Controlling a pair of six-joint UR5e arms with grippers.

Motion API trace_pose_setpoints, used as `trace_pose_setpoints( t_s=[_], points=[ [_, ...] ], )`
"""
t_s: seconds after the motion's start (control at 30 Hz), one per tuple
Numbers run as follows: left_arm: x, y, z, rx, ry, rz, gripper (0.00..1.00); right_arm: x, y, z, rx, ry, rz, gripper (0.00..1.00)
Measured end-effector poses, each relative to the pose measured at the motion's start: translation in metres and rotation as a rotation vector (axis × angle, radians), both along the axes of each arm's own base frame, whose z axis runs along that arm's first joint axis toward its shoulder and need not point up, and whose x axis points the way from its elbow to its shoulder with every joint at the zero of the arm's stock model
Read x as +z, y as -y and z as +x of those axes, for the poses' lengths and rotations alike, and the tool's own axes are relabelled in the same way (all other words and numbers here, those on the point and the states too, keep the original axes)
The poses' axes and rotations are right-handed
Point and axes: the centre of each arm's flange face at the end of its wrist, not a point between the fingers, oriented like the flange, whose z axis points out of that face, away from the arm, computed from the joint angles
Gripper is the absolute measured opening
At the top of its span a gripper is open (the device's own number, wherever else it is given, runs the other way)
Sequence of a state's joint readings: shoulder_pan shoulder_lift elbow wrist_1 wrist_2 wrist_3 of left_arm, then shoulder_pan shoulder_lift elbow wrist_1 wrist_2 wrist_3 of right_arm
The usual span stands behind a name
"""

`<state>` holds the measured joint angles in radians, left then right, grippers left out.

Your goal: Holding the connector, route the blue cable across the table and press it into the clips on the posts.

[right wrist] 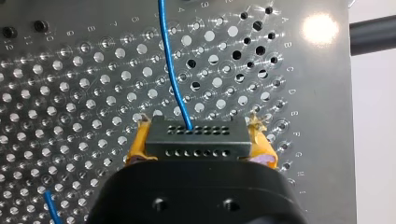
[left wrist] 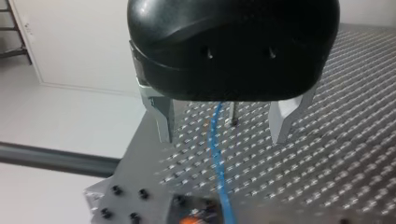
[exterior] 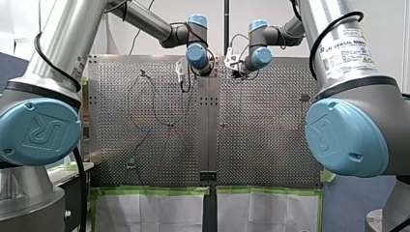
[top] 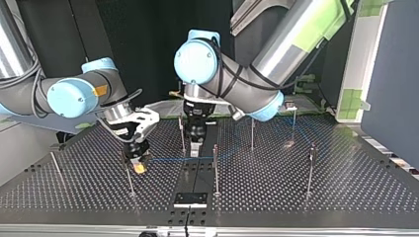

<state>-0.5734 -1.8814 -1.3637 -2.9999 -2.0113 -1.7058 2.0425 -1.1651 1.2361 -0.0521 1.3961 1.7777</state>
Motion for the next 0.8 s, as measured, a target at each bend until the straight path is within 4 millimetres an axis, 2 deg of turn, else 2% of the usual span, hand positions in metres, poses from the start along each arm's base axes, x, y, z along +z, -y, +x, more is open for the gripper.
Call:
trace_pose_setpoints(
  t_s=[0.17,0.6,0.8],
  points=[
    [0.008,-0.001,0.012,0.002,0.008,-0.005,1.0,0.0,0.0,0.0,0.0,0.0,0.0,0.0],
    [-0.011,0.017,0.046,0.0,-0.029,0.014,1.0,0.0,0.002,-0.003,-0.005,0.0,0.0,0.0],
    [0.001,0.02,0.057,0.006,0.001,-0.01,1.0,0.0,0.003,-0.004,-0.007,0.0,0.0,0.0]
  ],
)
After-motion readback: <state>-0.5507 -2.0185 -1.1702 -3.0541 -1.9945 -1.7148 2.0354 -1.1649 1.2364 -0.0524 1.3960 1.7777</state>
